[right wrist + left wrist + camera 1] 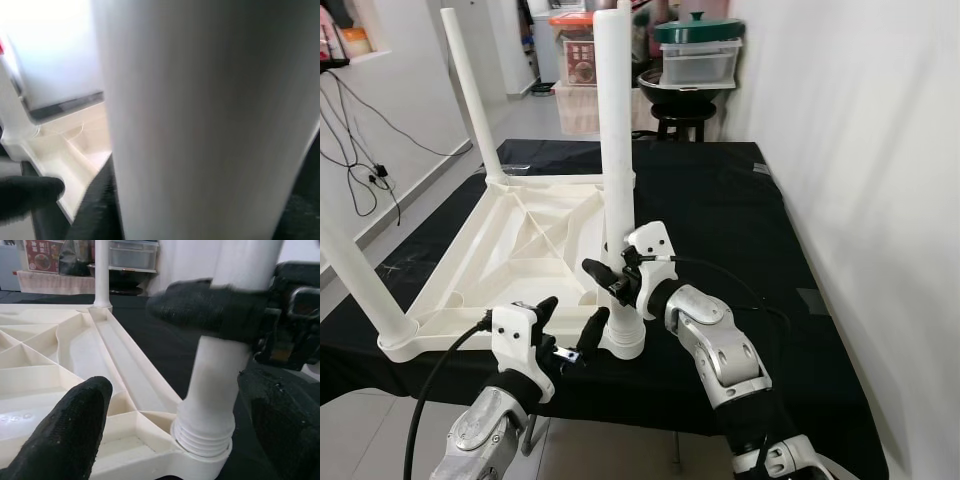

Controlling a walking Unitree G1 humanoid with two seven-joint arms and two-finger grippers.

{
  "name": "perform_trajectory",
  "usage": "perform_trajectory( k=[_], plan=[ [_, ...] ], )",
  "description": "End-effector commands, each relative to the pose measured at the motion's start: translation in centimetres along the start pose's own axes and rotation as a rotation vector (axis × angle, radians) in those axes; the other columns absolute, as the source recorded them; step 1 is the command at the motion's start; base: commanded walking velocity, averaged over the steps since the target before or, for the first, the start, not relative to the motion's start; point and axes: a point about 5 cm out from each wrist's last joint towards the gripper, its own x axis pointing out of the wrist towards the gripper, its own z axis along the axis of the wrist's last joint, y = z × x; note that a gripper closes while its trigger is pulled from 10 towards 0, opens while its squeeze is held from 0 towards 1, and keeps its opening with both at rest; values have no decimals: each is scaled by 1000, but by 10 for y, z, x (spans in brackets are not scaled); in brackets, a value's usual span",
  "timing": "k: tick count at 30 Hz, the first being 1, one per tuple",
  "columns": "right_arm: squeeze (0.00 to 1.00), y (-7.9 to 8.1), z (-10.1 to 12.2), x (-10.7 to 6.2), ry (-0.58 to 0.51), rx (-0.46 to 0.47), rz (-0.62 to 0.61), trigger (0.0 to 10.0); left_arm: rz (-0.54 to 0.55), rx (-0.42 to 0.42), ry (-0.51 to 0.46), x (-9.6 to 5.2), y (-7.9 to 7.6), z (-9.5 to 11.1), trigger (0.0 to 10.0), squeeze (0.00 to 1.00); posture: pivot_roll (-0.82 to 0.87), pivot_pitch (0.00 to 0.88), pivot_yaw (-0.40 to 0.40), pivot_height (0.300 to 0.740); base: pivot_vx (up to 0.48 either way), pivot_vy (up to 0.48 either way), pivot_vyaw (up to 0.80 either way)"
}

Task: Building children table

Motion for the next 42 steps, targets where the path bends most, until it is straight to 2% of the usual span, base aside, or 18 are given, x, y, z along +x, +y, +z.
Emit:
perform_trajectory(
  k=[1, 3, 4, 7, 8, 15, 18, 19, 20, 25, 31, 35, 37, 38, 39, 40, 41, 42],
  plan=[
    [992, 1, -21, 0, 98, 43, 19, 10000, 6, -4, 3, 0, 0, -1, 10000, 0, 18, 19, -5, 740, 0, 0, 0],
    [1000, 4, -13, 2, 72, 43, 124, 10000, 3, -5, 5, 1, 0, -1, 10000, 0, 18, 18, -5, 740, 0, 0, 0],
    [1000, 4, -13, 2, 72, 43, 124, 10000, 3, -5, 5, 1, 0, -1, 10000, 0, 18, 18, -5, 740, 0, 0, 0],
    [1000, -1, 15, -2, -40, -49, 371, 10000, 2, -9, 8, 2, 0, -2, 10000, 0, 22, 5, -5, 740, 0, 0, 0],
    [0, -7, 20, -3, -51, -69, 420, 10000, 2, -9, 10, 3, 0, -3, 10000, 0, 28, 0, -8, 740, 0, 0, 0],
    [0, -26, 20, 0, 8, -100, 559, 10000, 3, -9, 13, 5, 1, -5, 10000, 0, 39, 0, -13, 740, 0, 0, 0],
    [0, -32, 16, 2, 45, -88, 549, 10000, 4, -9, 14, 6, 1, -6, 10000, 0, 43, 0, -14, 740, 0, 0, 0],
    [0, -34, 15, 3, 55, -77, 535, 9373, 3, -8, 14, 5, 0, -6, 10000, 0, 42, 0, -14, 740, 0, 0, 0],
    [0, -37, 14, 4, 57, -61, 507, 0, -2, -5, 14, 4, -1, -7, 10000, 0, 42, 0, -13, 740, 0, 0, 0],
    [0, -41, 12, 4, 62, -41, 478, 0, -31, -8, 20, -1, -6, -7, 10000, 0, 42, 0, -12, 740, 0, 0, 0],
    [0, -54, -3, -7, 69, -13, 421, 0, -134, -44, 80, -22, -27, -13, 10000, 0, 30, 0, -1, 740, 0, 0, 0],
    [0, -60, -15, -12, 102, 0, 324, 0, -128, -32, 93, -28, -32, -15, 10000, 0, 28, 0, -3, 740, 0, 0, 0],
    [0, -60, -15, -12, 102, 0, 324, 0, -128, -32, 93, -28, -32, -15, 10000, 0, 28, 0, -3, 740, 0, 0, 0],
    [0, -61, -34, -14, 139, 60, -23, 0, -110, -18, 90, -31, -31, -16, 10000, 0, 24, 0, -11, 740, 0, 0, 0],
    [0, -61, -34, -14, 139, 60, -23, 0, -110, -18, 90, -31, -31, -16, 10000, 0, 24, 0, -11, 740, 0, 0, 0],
    [0, -37, -52, -23, 166, 88, -130, 0, -102, -1, 89, -31, -30, -15, 10000, 0, 20, 0, -3, 740, 0, 0, 0],
    [0, -25, -58, -29, 174, 102, -196, 0, -96, 16, 95, -29, -28, -16, 10000, 0, -19, 0, 24, 740, 0, 0, 0],
    [0, -21, -57, -30, 168, 85, -197, 0, -92, 30, 101, -27, -26, -17, 9961, 0, -19, 0, 26, 740, 0, 0, 0]
  ],
)
